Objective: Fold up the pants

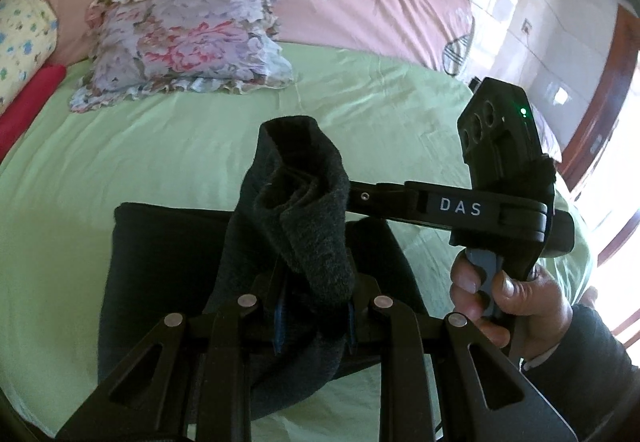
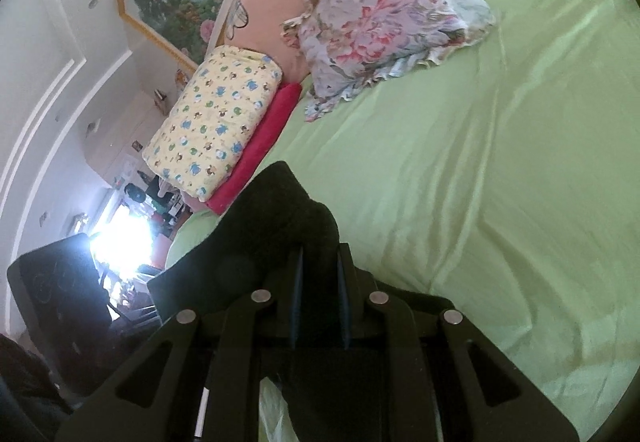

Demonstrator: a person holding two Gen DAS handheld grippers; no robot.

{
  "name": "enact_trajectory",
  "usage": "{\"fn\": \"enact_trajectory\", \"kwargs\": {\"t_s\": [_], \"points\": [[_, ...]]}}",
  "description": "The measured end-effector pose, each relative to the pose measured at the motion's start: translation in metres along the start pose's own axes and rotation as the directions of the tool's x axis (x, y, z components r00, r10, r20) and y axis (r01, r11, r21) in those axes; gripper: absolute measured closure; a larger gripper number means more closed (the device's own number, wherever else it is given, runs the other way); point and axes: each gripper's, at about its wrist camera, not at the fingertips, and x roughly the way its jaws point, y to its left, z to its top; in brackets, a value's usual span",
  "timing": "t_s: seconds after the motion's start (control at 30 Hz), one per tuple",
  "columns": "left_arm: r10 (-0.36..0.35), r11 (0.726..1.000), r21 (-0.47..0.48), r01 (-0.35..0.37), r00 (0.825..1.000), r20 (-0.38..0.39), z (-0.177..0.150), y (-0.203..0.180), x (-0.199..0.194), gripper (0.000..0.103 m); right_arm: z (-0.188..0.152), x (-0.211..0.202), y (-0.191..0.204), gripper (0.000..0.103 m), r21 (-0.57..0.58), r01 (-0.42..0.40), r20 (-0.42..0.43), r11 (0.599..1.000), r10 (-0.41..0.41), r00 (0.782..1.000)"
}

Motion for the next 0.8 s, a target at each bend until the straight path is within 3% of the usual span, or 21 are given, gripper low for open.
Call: {"fn": "enact_trajectory", "kwargs": {"t_s": [0.03,0.17,0.27,0.37,0.43,0.5,0.8], "points": [[-0.006,1.0,0.006,0.006,1.0,-0.003,-0.001,-0.002,0.001,0.078,-0.001,-0.003,-0.002,0.081,0.006,0.012,0.005,1.0,-0.012,1.0],[-0.036,0.999,0.021,0.037,0.999,-0.011,-0.007,-0.009,0.007,0.062,-0.01,-0.016,-0.005,0.081,0.01,0.084,0.036,0.996,-0.084,0.996],[-0.066,0.997,0.048,0.067,0.998,-0.02,-0.012,-0.016,0.012,0.055,-0.016,-0.029,-0.005,0.08,0.022,0.112,0.065,0.993,-0.113,0.991],[-0.105,0.992,0.064,0.107,0.994,-0.025,-0.015,-0.021,0.01,0.044,-0.022,-0.045,-0.005,0.073,0.032,0.171,0.103,0.985,-0.173,0.98],[-0.125,0.989,0.071,0.126,0.992,-0.023,-0.017,-0.023,0.006,0.042,-0.026,-0.055,-0.005,0.056,0.048,0.201,0.125,0.978,-0.206,0.971],[-0.146,0.986,0.077,0.147,0.989,-0.019,-0.018,-0.023,0.001,0.041,-0.031,-0.066,-0.006,0.047,0.075,0.236,0.154,0.969,-0.245,0.957],[-0.148,0.989,0.022,0.147,0.988,0.042,-0.019,0.0,-0.036,0.029,-0.047,-0.102,0.002,0.029,0.16,0.258,0.244,0.953,-0.291,0.925]]}}
